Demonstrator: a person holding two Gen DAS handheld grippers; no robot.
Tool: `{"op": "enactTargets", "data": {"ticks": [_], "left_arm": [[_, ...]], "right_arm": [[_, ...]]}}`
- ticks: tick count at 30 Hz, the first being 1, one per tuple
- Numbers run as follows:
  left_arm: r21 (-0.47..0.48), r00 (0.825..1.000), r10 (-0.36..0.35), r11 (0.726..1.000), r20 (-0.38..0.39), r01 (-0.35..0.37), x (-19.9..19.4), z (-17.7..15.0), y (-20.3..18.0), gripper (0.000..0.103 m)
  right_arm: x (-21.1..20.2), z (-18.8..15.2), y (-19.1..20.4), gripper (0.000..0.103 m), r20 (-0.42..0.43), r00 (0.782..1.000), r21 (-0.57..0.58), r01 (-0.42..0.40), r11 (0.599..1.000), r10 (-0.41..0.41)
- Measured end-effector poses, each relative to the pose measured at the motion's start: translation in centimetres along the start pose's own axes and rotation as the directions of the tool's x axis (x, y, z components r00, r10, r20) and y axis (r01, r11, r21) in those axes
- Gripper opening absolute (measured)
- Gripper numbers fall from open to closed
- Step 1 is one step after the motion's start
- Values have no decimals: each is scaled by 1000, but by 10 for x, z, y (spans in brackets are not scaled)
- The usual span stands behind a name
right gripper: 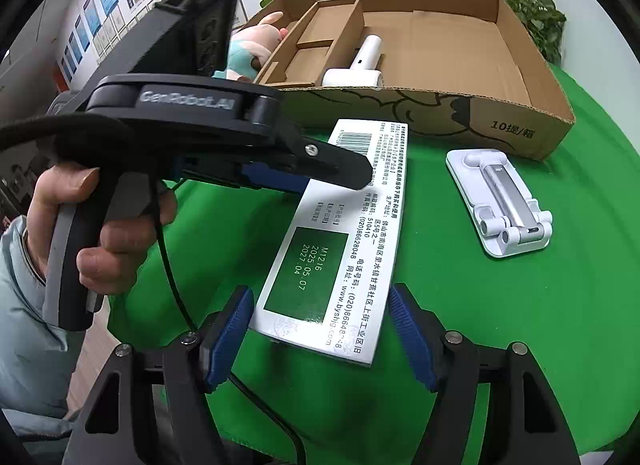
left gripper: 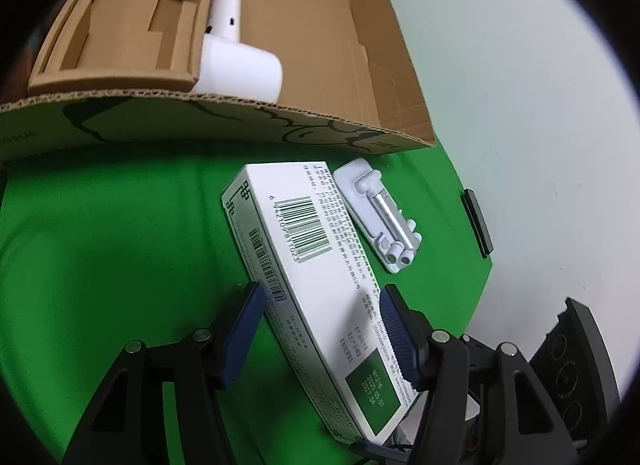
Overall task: Organize objects
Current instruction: 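Grasp the white printed box with the left tool and lift it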
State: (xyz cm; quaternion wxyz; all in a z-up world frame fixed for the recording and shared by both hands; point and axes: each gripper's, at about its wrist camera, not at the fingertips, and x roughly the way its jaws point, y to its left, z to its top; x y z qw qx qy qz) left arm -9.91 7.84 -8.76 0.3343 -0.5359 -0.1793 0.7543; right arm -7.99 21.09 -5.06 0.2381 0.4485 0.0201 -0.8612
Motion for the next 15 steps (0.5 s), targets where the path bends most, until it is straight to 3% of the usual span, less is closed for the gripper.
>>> {"op": "enactTargets", "data": {"ticks": [5, 15], "left_arm": [[-18, 1000, -13, 1000, -5, 13, -2, -3, 1, 59], [-99, 1000, -24, 995, -6, 23, -8, -15, 5, 59]], "right_arm": [[-2, -2, -1, 66, -5, 1000, 24, -19, 1000, 19], [-9, -11, -17, 65, 8, 985, 134, -174, 976, 175]]}}
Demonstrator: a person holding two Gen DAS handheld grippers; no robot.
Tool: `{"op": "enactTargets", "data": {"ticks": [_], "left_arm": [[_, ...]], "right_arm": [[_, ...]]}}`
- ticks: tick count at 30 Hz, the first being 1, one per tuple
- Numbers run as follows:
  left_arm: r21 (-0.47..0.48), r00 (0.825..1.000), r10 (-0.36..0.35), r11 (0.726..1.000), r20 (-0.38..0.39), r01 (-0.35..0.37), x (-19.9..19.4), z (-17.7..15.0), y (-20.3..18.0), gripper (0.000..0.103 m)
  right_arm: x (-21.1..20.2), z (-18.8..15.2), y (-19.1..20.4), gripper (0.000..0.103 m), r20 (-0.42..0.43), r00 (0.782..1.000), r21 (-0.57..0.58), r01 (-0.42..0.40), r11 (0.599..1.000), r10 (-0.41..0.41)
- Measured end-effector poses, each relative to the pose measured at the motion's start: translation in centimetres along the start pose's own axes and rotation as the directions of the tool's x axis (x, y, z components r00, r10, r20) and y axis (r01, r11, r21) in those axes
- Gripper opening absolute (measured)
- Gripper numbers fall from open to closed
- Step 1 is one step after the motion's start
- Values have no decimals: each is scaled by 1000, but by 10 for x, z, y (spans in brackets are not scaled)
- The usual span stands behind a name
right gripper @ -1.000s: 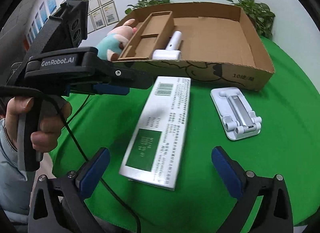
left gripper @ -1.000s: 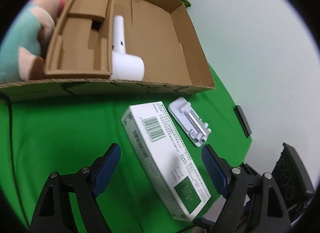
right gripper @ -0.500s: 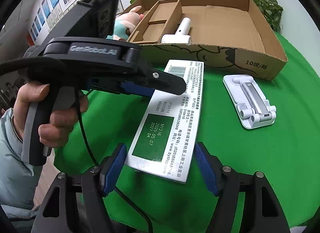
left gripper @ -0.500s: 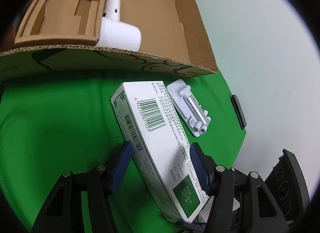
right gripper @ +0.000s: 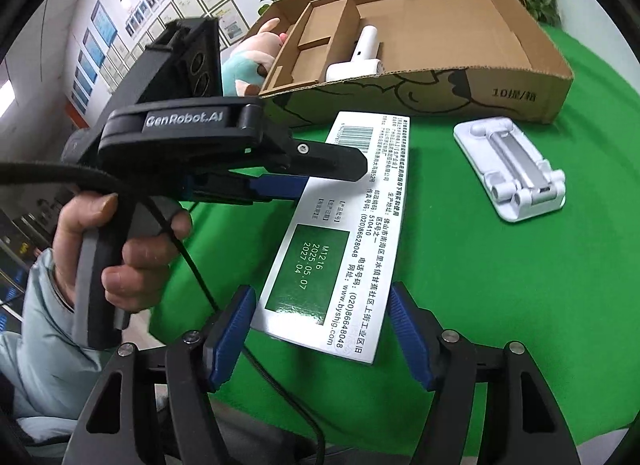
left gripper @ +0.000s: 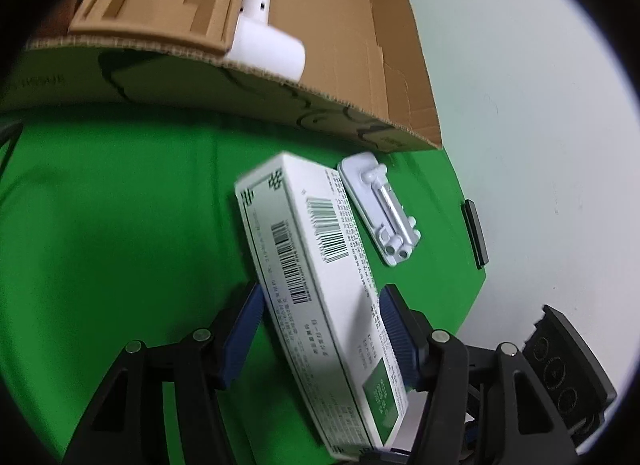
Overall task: Organize objects
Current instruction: 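Grasp the white printed box with the left tool and lift it, then carry the printed box with the left tool over the large box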
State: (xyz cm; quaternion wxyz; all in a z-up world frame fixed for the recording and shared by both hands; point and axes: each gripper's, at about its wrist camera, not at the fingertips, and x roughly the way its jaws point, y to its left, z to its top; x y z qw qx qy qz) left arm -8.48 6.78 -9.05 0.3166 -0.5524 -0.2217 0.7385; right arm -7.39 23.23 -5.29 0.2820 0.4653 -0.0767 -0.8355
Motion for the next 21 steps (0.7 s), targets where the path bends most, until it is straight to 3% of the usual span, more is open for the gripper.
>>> {"op": "enactTargets", "data": {"ticks": [2, 3, 8, 15, 21], "left_arm": [[-13, 1000, -10, 1000, -20, 10, 3, -2, 2, 58], [-10, 1000, -3, 1000, -15, 3, 2, -3, 1, 58], [-10, 1000, -1, 1000, 5, 1, -3, -7, 1, 53], [-2, 995, -42, 999, 90, 42, -26, -4, -7, 43], [75, 988, -48, 996, 150, 37, -54, 7, -33, 40]], "right_arm": [[0, -2, -4, 65, -7, 996, 35, -92, 995, 92], [-1, -3, -3, 65, -7, 995, 33, -96, 995, 96], [-2, -6, 10, 65, -4, 999, -24, -43, 999, 43], [-11, -4, 15, 62, 24, 1000, -50, -3, 999, 4], [-21, 5, 23, 61, 63, 998, -80, 23, 997, -18]]}}
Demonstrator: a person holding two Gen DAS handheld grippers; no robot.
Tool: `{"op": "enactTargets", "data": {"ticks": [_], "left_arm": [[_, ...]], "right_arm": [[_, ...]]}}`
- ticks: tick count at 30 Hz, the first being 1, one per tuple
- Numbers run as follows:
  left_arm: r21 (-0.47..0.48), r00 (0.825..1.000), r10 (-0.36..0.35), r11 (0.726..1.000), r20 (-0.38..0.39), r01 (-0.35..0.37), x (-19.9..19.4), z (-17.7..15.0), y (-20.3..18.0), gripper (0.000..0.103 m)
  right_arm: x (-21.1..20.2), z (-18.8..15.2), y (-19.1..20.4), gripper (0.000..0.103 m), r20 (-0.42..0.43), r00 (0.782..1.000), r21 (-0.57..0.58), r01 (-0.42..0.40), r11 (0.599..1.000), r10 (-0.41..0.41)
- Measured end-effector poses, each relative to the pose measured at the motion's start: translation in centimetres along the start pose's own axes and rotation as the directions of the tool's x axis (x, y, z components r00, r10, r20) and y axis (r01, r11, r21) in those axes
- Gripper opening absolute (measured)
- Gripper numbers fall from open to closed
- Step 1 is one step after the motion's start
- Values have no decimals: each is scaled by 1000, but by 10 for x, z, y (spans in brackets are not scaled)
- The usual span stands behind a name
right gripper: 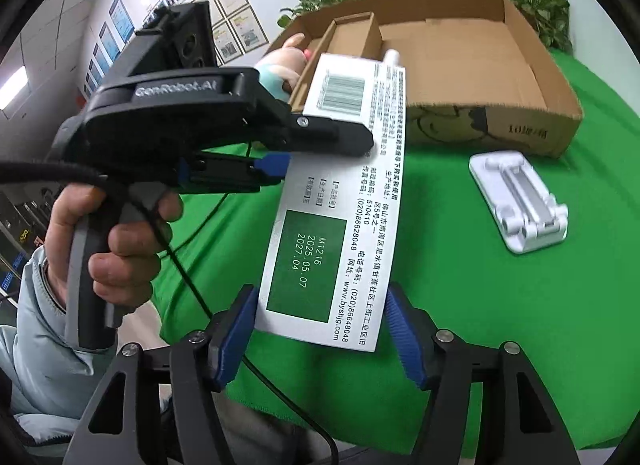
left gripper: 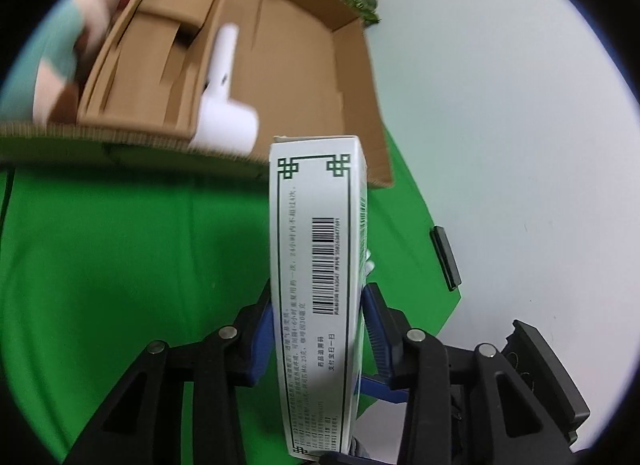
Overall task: Organize objects
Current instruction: 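Carry the printed box with the left tool over the large box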
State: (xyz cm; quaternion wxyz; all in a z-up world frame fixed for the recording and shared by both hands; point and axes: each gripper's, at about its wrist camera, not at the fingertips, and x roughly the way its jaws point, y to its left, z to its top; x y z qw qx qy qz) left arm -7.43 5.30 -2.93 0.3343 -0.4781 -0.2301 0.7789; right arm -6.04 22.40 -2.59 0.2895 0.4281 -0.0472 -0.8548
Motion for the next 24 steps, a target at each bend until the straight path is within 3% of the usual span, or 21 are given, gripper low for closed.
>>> {"op": "enactTargets", "data": {"ticks": [8, 24], "left_arm": [[95, 999, 4, 995, 53, -9, -25, 30, -32, 39], [258, 987, 1, 965, 160, -43, -59, 132, -92, 39]], "right_arm": [[-22, 28, 3, 61, 81, 997, -39, 11, 999, -7], [-26, 151, -7, 60, 224, 973, -81, 68, 994, -49]]}}
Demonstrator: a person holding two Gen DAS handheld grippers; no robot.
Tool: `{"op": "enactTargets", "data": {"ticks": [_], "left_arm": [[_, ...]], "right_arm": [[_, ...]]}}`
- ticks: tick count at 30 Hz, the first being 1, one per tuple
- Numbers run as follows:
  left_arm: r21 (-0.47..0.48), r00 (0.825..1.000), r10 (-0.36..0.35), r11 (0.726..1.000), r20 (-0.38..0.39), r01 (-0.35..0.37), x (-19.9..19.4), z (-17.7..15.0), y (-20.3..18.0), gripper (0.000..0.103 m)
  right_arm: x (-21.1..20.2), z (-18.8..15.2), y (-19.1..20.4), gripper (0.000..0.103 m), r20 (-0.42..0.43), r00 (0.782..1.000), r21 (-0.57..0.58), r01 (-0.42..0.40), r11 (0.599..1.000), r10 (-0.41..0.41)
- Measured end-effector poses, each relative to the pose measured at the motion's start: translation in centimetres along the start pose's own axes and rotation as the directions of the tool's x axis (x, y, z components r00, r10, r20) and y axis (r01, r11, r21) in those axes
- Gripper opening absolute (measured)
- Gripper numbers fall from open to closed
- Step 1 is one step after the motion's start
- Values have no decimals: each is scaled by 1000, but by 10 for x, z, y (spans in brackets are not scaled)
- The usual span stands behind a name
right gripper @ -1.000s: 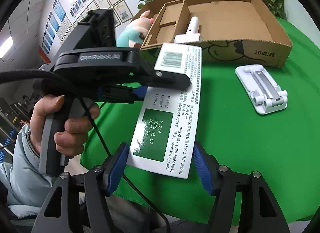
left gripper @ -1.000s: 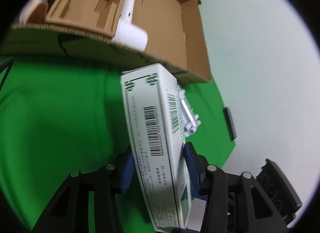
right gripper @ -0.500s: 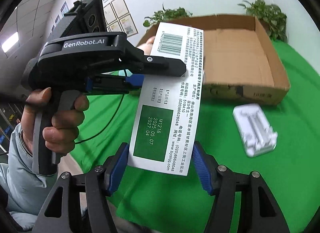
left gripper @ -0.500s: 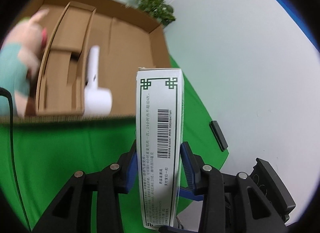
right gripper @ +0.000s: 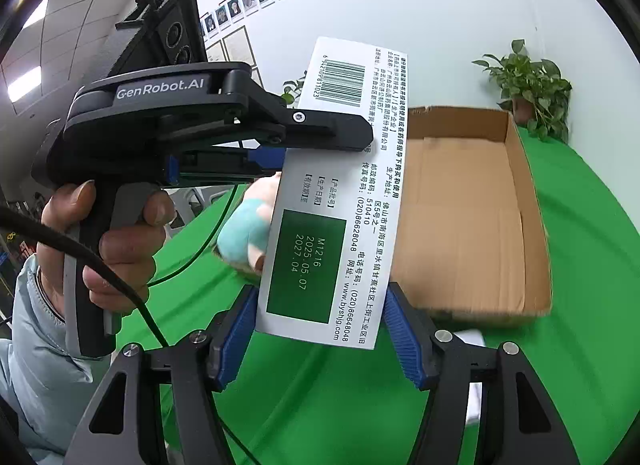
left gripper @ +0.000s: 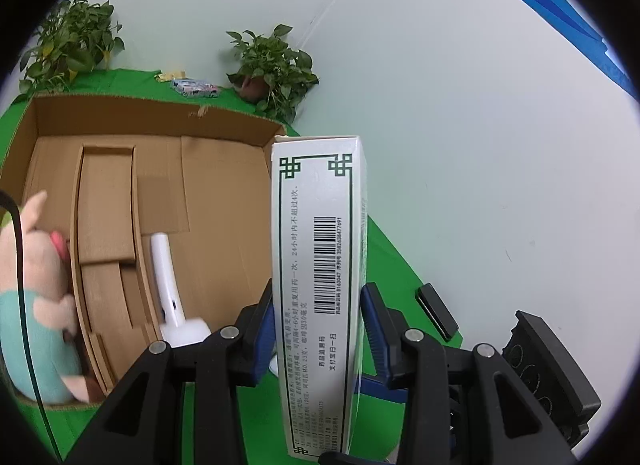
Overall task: Organize objects
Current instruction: 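Carry the printed box with the left tool over the large box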
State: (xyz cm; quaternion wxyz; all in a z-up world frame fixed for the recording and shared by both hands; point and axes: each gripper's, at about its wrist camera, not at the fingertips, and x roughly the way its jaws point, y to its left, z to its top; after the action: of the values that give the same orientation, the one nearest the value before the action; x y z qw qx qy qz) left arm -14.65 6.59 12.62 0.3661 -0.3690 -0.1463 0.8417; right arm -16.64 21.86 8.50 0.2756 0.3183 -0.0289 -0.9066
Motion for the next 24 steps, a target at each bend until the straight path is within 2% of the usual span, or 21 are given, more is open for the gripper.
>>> {"op": "enactTargets", "data": {"ticks": [6, 10, 15, 24], "left_arm": [[-2, 999, 49, 999, 0, -49, 25, 29, 10, 39], [-22, 997, 69, 997, -21, -70, 44, 30, 24, 39], [-53, 995, 76, 995, -68, -80, 80, 35, 47, 39], [-76, 982, 99, 991, -164, -112, 138, 18, 74, 39]], "right_arm": [[22, 29, -20, 60, -16, 1000, 3, -7, 1000, 7], [44, 37, -37, 60, -55, 998, 24, -27, 999, 28], [72, 35, -58, 60, -107, 994, 58, -28, 998, 34], [125, 21, -101, 59, -230, 973, 120, 0, 993, 28]]}}
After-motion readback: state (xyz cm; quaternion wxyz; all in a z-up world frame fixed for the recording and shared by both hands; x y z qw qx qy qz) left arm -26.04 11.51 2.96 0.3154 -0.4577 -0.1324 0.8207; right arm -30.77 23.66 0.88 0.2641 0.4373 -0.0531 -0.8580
